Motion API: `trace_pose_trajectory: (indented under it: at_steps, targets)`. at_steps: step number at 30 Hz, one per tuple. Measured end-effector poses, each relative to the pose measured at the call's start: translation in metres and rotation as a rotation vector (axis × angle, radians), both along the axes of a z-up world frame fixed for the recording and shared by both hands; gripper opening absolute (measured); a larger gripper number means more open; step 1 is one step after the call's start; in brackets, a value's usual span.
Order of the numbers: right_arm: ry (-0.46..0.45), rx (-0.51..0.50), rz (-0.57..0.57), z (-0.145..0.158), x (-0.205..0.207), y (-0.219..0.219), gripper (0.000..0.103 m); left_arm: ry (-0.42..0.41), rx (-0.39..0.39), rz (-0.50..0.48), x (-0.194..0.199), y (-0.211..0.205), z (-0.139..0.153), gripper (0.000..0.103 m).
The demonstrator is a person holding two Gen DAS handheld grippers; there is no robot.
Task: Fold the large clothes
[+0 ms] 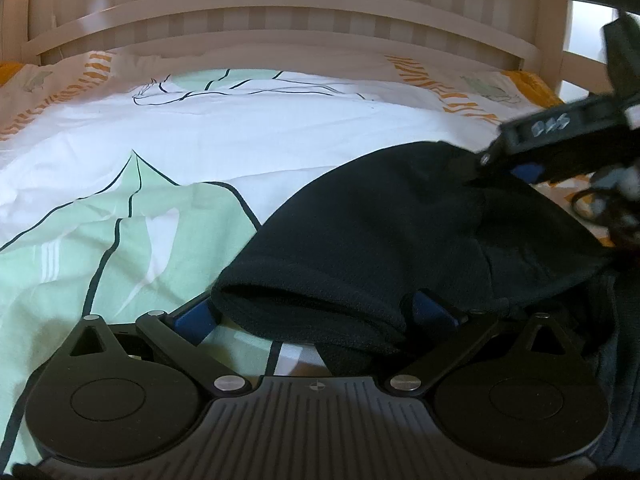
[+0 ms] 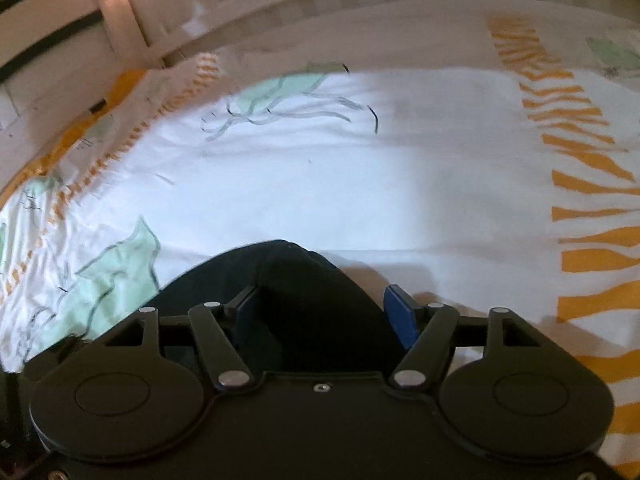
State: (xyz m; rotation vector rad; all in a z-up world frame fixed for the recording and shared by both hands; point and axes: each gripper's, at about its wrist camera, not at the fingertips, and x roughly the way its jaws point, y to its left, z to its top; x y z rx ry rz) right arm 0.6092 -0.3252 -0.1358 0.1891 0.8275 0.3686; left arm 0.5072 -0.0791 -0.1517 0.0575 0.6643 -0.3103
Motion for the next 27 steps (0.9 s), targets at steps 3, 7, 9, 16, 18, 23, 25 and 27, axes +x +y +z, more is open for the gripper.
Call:
trace_pose_trajectory:
  at_steps: [3, 7, 9, 16, 18, 23, 25, 27]
  targets:
    - [0.024, -0.022, -0.006, -0.012, 0.007, 0.001, 0.071, 0.0, 0.002, 0.0, 0.0, 0.0, 0.0, 0.103]
    - [0.017, -0.048, 0.007, -0.01, 0.006, 0.004, 0.071, 0.001, 0.003, 0.0, 0.0, 0.0, 0.0, 0.103]
    - [0.007, -0.054, 0.052, -0.005, 0.002, 0.007, 0.032, 0.008, 0.001, 0.0, 0.001, 0.0, 0.001, 0.103]
    - [-0.21, -0.22, 0.124, 0.039, -0.048, 0.034, 0.018, 0.067, -0.065, 0.006, 0.001, 0.016, 0.023, 0.102]
    - [-0.29, -0.232, 0.151, 0.056, -0.068, 0.037, 0.018, 0.069, -0.184, 0.012, -0.012, 0.033, 0.038, 0.102]
    - [-0.484, -0.311, 0.253, 0.087, -0.139, 0.05, 0.017, 0.151, -0.436, -0.022, -0.043, 0.073, 0.067, 0.103]
    - [-0.546, -0.333, 0.299, 0.094, -0.17, 0.055, 0.014, 0.157, -0.485, -0.043, -0.06, 0.087, 0.076, 0.103]
    - [-0.61, -0.374, 0.351, 0.098, -0.205, 0.061, 0.014, 0.165, -0.529, -0.044, -0.075, 0.1, 0.084, 0.103]
